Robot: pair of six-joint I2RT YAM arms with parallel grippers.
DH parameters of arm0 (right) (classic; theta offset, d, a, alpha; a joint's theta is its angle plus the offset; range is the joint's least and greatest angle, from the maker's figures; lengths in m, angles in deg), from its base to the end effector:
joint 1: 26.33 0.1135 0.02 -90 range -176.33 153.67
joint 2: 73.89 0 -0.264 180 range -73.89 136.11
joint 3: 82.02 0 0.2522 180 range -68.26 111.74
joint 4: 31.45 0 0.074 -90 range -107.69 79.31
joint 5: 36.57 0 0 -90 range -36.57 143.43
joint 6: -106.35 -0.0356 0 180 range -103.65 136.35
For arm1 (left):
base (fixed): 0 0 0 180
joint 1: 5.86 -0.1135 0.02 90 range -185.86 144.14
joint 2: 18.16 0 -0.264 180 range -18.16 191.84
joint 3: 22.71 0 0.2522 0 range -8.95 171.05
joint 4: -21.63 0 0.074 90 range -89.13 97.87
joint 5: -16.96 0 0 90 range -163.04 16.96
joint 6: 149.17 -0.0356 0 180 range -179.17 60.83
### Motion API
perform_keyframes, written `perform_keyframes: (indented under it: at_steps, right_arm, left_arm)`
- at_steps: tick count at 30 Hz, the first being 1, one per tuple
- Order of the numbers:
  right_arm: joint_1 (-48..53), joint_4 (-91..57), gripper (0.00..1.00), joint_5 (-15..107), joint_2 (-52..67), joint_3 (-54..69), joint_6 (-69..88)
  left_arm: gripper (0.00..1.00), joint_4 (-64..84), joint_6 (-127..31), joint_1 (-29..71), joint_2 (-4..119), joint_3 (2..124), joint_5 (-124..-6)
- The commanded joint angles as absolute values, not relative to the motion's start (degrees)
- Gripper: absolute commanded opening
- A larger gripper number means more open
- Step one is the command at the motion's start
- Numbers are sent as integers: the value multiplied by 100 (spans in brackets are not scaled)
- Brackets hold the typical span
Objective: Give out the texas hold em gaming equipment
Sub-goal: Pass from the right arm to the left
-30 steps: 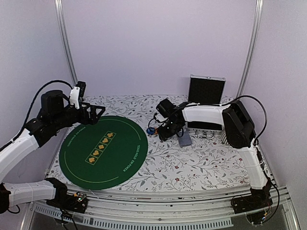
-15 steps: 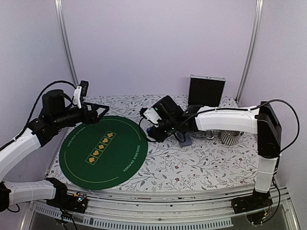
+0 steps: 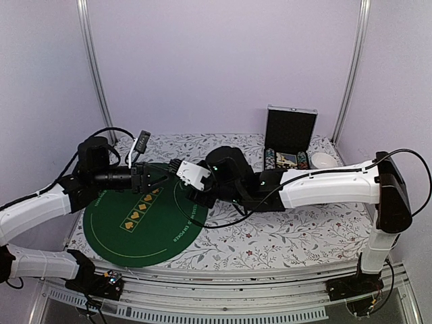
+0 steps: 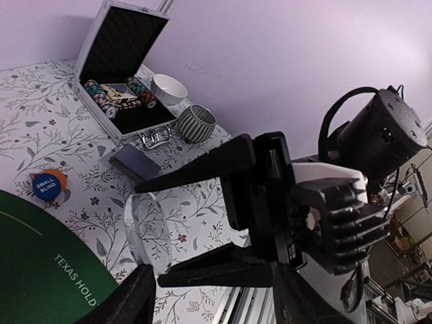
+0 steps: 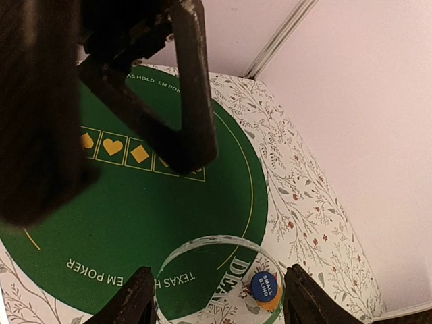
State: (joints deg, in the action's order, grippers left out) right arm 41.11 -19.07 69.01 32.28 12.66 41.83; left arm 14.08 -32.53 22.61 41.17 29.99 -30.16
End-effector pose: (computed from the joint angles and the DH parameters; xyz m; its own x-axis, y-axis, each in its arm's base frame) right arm 0.1775 0.4024 0.2730 0.2020 -0.5939 -0.7788 -0.7847 0.3776 -0.4915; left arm 0.1932 -0.1323 0.2869 -0.6091 -0.0434 -0.7919 0.7341 0.3470 -0.5837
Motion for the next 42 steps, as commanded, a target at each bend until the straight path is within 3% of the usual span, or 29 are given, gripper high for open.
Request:
perform_keyframes:
  at_steps: [1, 6, 14, 19, 23, 25, 28, 29, 33, 36, 39, 40, 42]
  right_arm:
    - [4273, -2405, 37, 7121, 3123, 1387, 4571]
    - [4458, -2540, 37, 7266, 3139, 1369, 4828]
    - [4513, -2594, 37, 7337, 3166, 1373, 4946]
    - [4514, -2660, 37, 7351, 3202, 1377, 5008]
    - [4512, -2673, 36, 7326, 3187, 1369, 5023]
    - [4519, -2689, 36, 7316, 3177, 1353, 5021]
    - [4515, -2719, 36, 7351, 3179, 1341, 5042]
    - [4515, -2737, 36, 7361, 3172, 1333, 5041]
    - [4514, -2868, 37, 7479, 3130, 1222, 5025]
    - [4514, -3049, 57, 7724, 3032, 1068, 4965]
    - [4520, -3225, 92, 7951, 2817, 760, 4840]
    - [4513, -3276, 99, 8027, 2723, 647, 4801]
    - [4495, -3323, 99, 8106, 2498, 408, 4693]
  left_arm:
    - [61, 1496, -3382, 2528, 4215, 2979, -3000]
    - [55, 1417, -3417, 2534, 4437, 3022, -3236]
    - [37, 1402, -3411, 2540, 4670, 3051, -3160]
    - [43, 1289, -3548, 2552, 4680, 3078, -3139]
    - [43, 1230, -3646, 2553, 4678, 3107, -3356]
    - [33, 1279, -3601, 2552, 4735, 3111, -3317]
    - [4, 1342, -3530, 2550, 4809, 3143, -3087]
    - [0, 1375, -3504, 2552, 4813, 3140, -3020]
    - [0, 1507, -3451, 2550, 4691, 3068, -2835]
    - [0, 1670, -3268, 2533, 4534, 2964, -3103]
    - [0, 1659, -3083, 2413, 4453, 2937, -3555]
    - [0, 1648, -2977, 2328, 4451, 2937, -3662]
    - [0, 1649, -2827, 2066, 4490, 2945, -3777]
